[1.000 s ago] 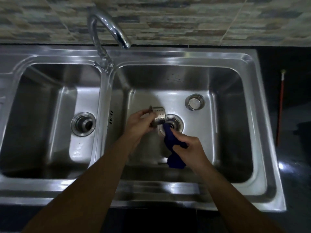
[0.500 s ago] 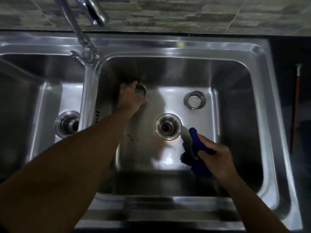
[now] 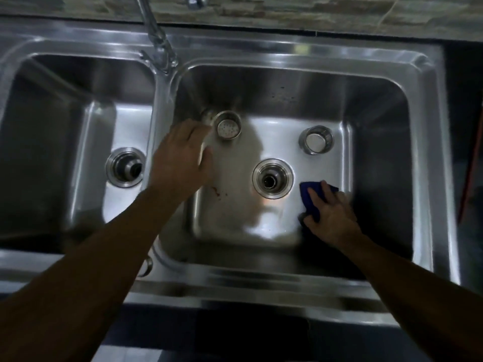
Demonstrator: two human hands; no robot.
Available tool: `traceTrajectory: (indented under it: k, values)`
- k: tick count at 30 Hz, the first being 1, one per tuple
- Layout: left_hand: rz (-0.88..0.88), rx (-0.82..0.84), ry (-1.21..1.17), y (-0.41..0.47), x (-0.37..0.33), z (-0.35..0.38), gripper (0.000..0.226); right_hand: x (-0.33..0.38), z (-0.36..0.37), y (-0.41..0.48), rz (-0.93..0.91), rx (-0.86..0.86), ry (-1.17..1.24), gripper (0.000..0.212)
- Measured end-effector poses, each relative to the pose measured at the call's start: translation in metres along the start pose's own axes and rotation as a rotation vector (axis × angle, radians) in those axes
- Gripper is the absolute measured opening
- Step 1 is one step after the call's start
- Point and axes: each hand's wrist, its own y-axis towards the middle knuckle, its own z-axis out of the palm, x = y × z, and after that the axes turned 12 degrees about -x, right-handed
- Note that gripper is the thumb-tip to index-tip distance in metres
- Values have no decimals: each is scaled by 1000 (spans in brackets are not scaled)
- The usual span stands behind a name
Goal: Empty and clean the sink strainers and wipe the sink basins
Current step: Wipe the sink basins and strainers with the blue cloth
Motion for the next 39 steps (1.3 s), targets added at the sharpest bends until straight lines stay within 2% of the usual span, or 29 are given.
traceTrajectory:
  k: [2,6,7,14,16,19,21,26,28,32,33,34,37,39]
  values:
    - [48,-21,32,-24,16,-24,42,-1,11,-3,-54,-80,-128,75]
    - [-154,147,-55,-64,25,-37,66,-4,27,0,-147,-85,-77,76]
    - [-173,147,-79,-68,25,-35,68,-2,31,1,-183,-69,-47,77]
    - [-204,64,-148,-70,29,-27,57,81,58,19,-469,-132,-32,73]
    - [-208,59,-156,-68,28,-27,56,119,61,28,-418,-168,33,73]
    - [-204,49,-134,-69,28,-27,55,176,56,47,-178,-223,185,71]
    - [-196,29,-126,-68,28,-26,54,207,49,62,-131,-242,208,69]
    - [-175,34,-106,-68,28,-24,56,245,54,77,-454,-188,218,66]
    - [-171,33,-106,-68,29,-24,56,235,59,69,-573,-156,268,65]
    - [-155,14,-149,-67,28,-25,55,155,67,44,-1120,-8,217,55]
    - [-154,11,-154,-67,28,-25,55,127,67,40,-1198,37,208,54]
    - [-155,4,-156,-67,28,-26,54,98,66,37,-1230,61,182,52]
    - [-168,-3,-156,-66,27,-28,53,15,54,34,-1145,111,60,52]
    - [-170,-1,-157,-65,26,-29,53,-17,45,32,-1116,186,-60,53]
